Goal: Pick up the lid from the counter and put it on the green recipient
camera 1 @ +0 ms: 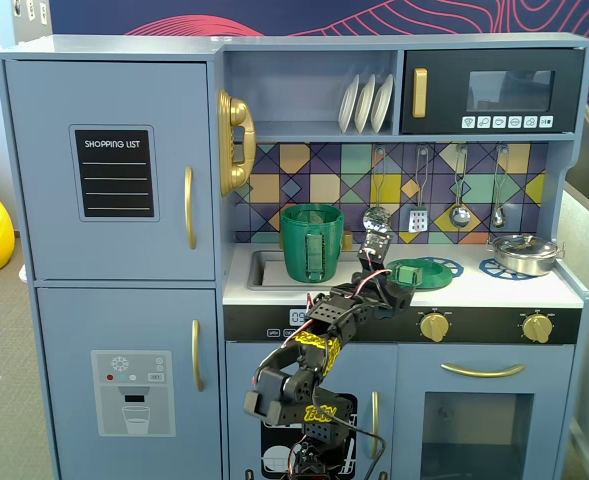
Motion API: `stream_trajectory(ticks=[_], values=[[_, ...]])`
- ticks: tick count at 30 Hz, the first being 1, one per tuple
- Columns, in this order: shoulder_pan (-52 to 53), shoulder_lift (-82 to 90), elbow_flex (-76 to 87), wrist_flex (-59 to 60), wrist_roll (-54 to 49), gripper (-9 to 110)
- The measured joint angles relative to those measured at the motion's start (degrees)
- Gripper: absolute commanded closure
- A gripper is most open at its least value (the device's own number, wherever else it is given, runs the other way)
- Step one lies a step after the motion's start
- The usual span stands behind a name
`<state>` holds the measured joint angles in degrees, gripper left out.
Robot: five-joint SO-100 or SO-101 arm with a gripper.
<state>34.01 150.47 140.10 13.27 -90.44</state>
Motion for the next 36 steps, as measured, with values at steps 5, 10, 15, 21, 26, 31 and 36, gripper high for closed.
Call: stream_trajectory(ticks=[5,10,15,21,26,31,36], values=[[0.0,-7.03,0.0,-8.17,0.0,55],[0.0,-14.5,-1.67,-13.45,-0.26,56],[0.0,-21.97,-7.47,-16.26,-0.53,57],[0.0,-30.5,-15.47,-16.61,-0.53,57],[-0.26,-35.07,-19.07,-16.61,-0.53,58],[-1.32,-39.02,-22.06,-17.14,-0.97,60],[-1.85,-41.84,-24.17,-17.31,-2.11,101]])
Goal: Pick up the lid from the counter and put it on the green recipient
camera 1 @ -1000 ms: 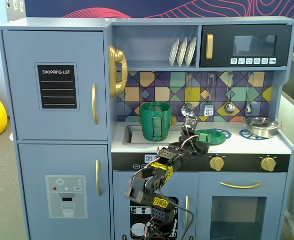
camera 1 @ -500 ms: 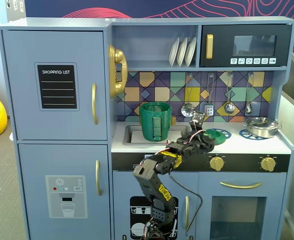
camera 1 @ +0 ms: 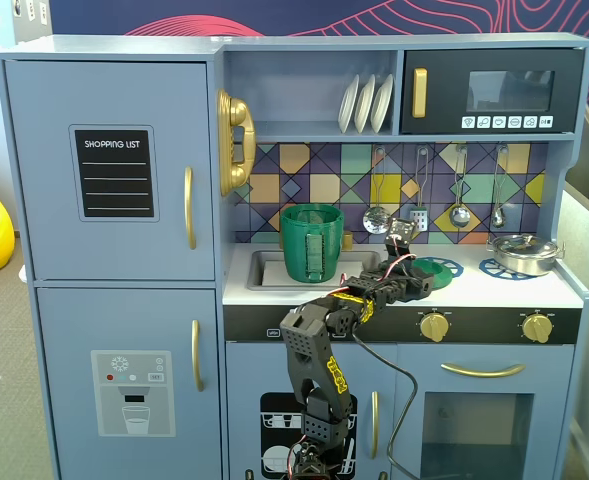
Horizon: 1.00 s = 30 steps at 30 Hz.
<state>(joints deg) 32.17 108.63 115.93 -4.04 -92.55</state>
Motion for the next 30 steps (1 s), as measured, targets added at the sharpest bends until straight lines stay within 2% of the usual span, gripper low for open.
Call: stream_trajectory(ticks=[9,16,30], values=[[-1.58,-1.05,-1.76,-0.79,-0.35,101],[-2.37,-2.11,-10.11,1.41,-0.35,101],[-11.6,-2.11,-39.55,24.43,0.7,101]])
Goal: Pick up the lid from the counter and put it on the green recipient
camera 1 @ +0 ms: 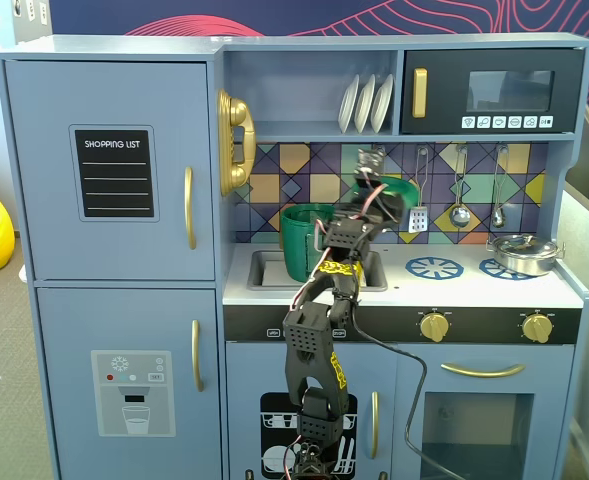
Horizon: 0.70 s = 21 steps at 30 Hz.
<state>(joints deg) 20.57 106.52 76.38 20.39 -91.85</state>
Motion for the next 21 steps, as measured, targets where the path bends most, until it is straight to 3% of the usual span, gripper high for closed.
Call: stream_trajectory(ticks=[9,21], values=[[-11.6,0.09,-2.99,7.91,-1.58,101],[-18.19,3.69,-2.99,11.69,-5.1,101]])
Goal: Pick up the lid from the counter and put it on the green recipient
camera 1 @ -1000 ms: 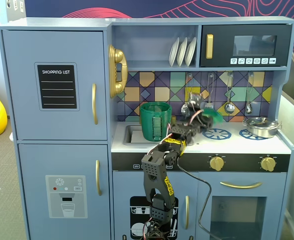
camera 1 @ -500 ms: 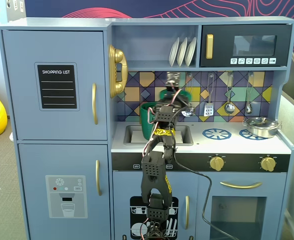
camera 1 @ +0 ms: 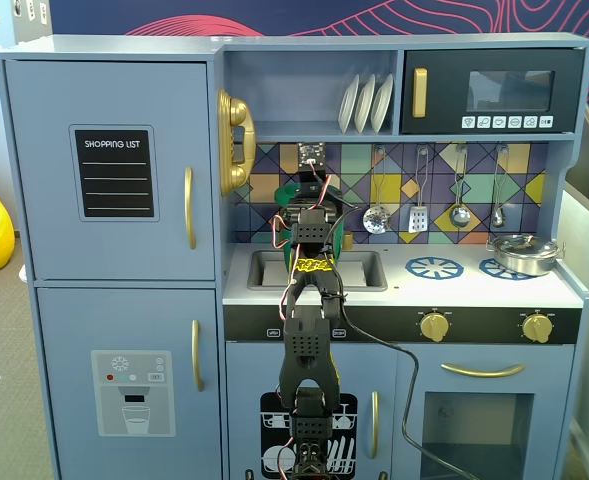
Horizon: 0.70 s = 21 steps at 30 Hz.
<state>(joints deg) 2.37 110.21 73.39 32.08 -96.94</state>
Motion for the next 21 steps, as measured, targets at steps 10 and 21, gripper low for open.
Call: stream_trajectory(ticks=[10,21], values=[[0.7,0.35,0.0,0.18,-0.26,101],[0.88,0.35,2.81,0.18,-0.26,101]])
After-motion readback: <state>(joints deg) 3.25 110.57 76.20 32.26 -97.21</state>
